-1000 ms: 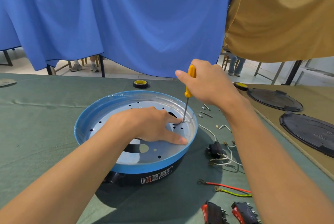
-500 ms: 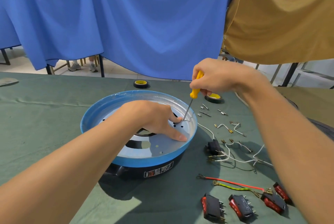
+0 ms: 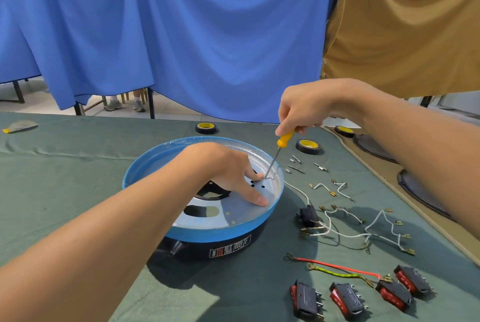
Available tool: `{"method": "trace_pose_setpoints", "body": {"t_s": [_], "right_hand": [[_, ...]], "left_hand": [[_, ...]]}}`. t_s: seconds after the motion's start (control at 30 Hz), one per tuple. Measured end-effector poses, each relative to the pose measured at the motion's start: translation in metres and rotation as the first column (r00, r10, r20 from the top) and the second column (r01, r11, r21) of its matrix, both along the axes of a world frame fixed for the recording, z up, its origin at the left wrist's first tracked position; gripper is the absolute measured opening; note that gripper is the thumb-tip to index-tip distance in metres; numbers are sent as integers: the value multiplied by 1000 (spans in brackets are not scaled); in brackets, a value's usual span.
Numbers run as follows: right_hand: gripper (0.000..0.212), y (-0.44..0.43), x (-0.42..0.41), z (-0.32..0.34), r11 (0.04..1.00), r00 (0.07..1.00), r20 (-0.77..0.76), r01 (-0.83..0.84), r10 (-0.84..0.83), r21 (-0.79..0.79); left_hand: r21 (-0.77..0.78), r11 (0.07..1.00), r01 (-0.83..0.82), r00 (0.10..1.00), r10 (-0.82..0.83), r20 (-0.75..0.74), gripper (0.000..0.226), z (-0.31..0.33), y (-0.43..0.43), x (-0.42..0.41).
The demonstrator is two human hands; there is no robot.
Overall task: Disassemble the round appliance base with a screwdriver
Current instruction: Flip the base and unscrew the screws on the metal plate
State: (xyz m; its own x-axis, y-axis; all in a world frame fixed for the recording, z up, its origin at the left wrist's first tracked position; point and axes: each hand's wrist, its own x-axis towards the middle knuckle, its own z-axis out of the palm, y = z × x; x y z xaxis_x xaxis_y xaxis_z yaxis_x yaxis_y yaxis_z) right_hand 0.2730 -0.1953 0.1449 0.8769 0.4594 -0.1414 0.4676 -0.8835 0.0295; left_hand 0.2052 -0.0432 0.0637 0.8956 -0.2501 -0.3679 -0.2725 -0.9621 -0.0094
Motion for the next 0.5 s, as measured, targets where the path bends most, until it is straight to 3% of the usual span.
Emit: {"method": "trace_pose_setpoints", "body": {"t_s": [0.07, 0.13, 0.23, 0.3, 0.5], "right_hand": [[15, -3, -1, 3, 996, 998, -62, -19, 25, 89], [15, -4, -3, 2, 988, 995, -91, -21, 36, 155], [53, 1, -6, -3, 994, 998, -41, 41, -37, 98], [61, 4, -7, -5, 997, 997, 19, 71, -72, 36], [33, 8, -8, -5, 999, 999, 39, -35, 35, 3]], "left_hand": [[6, 1000, -4, 1000, 4, 2, 77, 0, -1, 0], [14, 1000, -10, 1000, 9, 5, 76, 1, -1, 1], [36, 999, -12, 1000, 12, -2, 75, 4, -2, 1], [54, 998, -14, 1000, 14, -7, 74, 6, -4, 1], [81, 997, -16, 1000, 16, -1, 73, 5, -6, 4]]}}
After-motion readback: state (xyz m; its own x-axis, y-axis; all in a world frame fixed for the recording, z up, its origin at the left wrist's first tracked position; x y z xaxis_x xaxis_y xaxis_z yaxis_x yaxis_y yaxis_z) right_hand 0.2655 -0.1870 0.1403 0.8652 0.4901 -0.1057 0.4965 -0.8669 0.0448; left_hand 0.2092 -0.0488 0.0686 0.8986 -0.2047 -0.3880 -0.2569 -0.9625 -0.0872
